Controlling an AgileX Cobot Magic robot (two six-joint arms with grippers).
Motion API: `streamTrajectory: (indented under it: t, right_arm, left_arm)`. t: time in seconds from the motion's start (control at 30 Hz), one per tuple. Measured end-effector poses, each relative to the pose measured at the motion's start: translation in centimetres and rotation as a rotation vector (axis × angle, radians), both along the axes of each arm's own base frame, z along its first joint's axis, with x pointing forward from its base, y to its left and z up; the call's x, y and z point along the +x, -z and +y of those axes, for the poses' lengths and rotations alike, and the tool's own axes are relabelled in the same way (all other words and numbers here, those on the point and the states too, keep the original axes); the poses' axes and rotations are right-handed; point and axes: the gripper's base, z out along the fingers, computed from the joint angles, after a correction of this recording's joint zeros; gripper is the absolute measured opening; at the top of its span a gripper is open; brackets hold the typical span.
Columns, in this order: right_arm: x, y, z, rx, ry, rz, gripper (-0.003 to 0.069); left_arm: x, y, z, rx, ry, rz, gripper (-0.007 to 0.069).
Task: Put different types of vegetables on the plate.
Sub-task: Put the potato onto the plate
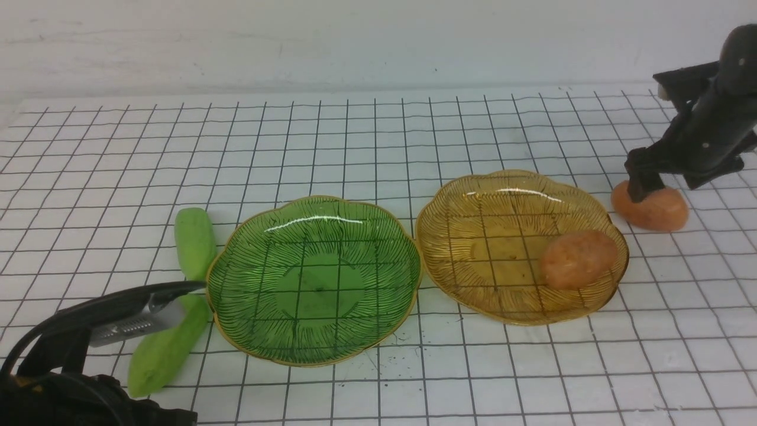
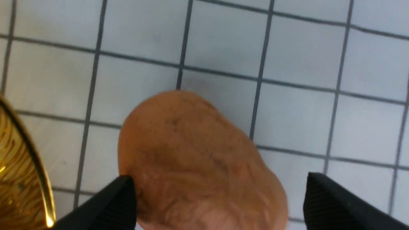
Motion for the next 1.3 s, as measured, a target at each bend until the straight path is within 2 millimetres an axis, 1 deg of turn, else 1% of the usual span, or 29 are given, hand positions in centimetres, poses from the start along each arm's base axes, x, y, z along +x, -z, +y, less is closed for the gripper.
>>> streamTrajectory:
  t: [0.2,0.23,0.27,0.37,0.4,0.47,0.53,0.63,0.7,0.73,0.8,0.83,0.87,0.93,1.0,1.03,1.07,1.1,1.13,1.17,1.27,1.3]
  right_arm:
    - [0.6,1.4,-0.1,-0.007,-0.003,-0.018,0.0646]
    - [0.8,1.9,-0.1,-0.009,-0.004,-0.017,0.0631]
    - [0.8,2.0,-0.1,-0.009,-0.004,-0.015,0.0629]
    - [0.9,3.2,-0.1,-0.009,-0.005,0.01,0.058]
    - [0.9,3.2,-0.1,-0.009,-0.005,0.009,0.0577]
    - [0.9,3.3,-0.1,-0.009,-0.005,0.011,0.0545]
    - [0.9,3.2,-0.2,-0.017,-0.008,0.019,0.0544]
    - [1.0,1.8,-0.2,-0.023,-0.007,0.027,0.0544]
    - [1.2,-0.5,-0.2,-0.021,-0.004,0.006,0.0544]
    - [1.2,-1.1,-0.2,-0.018,-0.001,0.001,0.0544]
    - [1.1,-5.4,0.2,0.045,0.032,-0.041,0.0544]
    - [0.8,-7.1,0.7,0.111,0.049,-0.057,0.0544]
    - [0.7,-8.3,1.2,0.162,0.055,-0.079,0.0544]
    - [0.6,-9.6,2.5,0.288,0.064,-0.098,0.0544]
    - [0.5,-9.9,3.8,0.371,0.057,-0.094,0.0544]
    - [0.4,-9.8,4.8,0.411,0.046,-0.081,0.0544]
    - [0.3,-9.3,6.4,0.436,0.024,-0.054,0.0544]
    - [0.2,-8.9,7.3,0.438,0.008,-0.035,0.0544]
    - [0.1,-8.8,7.7,0.437,0.0,-0.03,0.0544]
    - [-0.1,-7.9,9.2,0.416,-0.029,0.003,0.0544]
    - [-0.8,-6.1,11.9,0.299,-0.096,0.057,0.0544]
    - [-0.9,-6.0,12.3,0.292,-0.103,0.062,0.0544]
  left_arm:
    - [0.0,0.0,0.0,-0.001,-0.001,-0.001,-0.0003]
    - [0.0,0.0,0.0,-0.001,-0.001,-0.001,-0.0003]
    - [0.0,0.0,0.0,-0.001,-0.001,-0.001,-0.0003]
    - [0.0,0.0,0.0,-0.002,-0.002,-0.002,-0.0003]
    - [0.0,0.0,0.0,-0.002,-0.002,-0.002,-0.0003]
    - [0.0,0.0,0.0,-0.002,-0.002,-0.002,-0.0003]
    - [0.0,0.0,0.0,-0.002,-0.002,-0.002,-0.0003]
    - [0.0,0.0,0.0,-0.002,-0.002,-0.002,-0.0003]
    - [0.0,0.0,0.0,-0.001,-0.002,-0.002,-0.0003]
    - [0.0,0.0,0.0,-0.001,-0.002,-0.002,-0.0003]
    - [0.0,0.0,0.0,-0.001,-0.002,-0.002,-0.0003]
    - [0.0,0.0,0.0,-0.001,-0.002,-0.002,-0.0003]
    - [0.0,0.0,0.0,-0.001,-0.002,-0.002,-0.0003]
    - [0.0,0.0,0.0,-0.001,-0.002,-0.002,-0.0003]
    - [0.0,0.0,0.0,-0.001,-0.002,-0.002,-0.0003]
    - [0.0,0.0,0.0,-0.001,-0.002,-0.002,-0.0003]
    - [0.0,0.0,0.0,-0.001,-0.002,-0.002,-0.0003]
    - [0.0,0.0,0.0,-0.001,-0.002,-0.002,-0.0003]
    - [0.0,0.0,0.0,-0.001,-0.002,-0.002,-0.0003]
    - [0.0,0.0,0.0,-0.001,-0.002,-0.002,-0.0003]
    - [0.0,0.0,0.0,-0.001,-0.002,-0.002,-0.0003]
    - [0.0,0.0,0.0,-0.001,-0.002,-0.002,-0.0003]
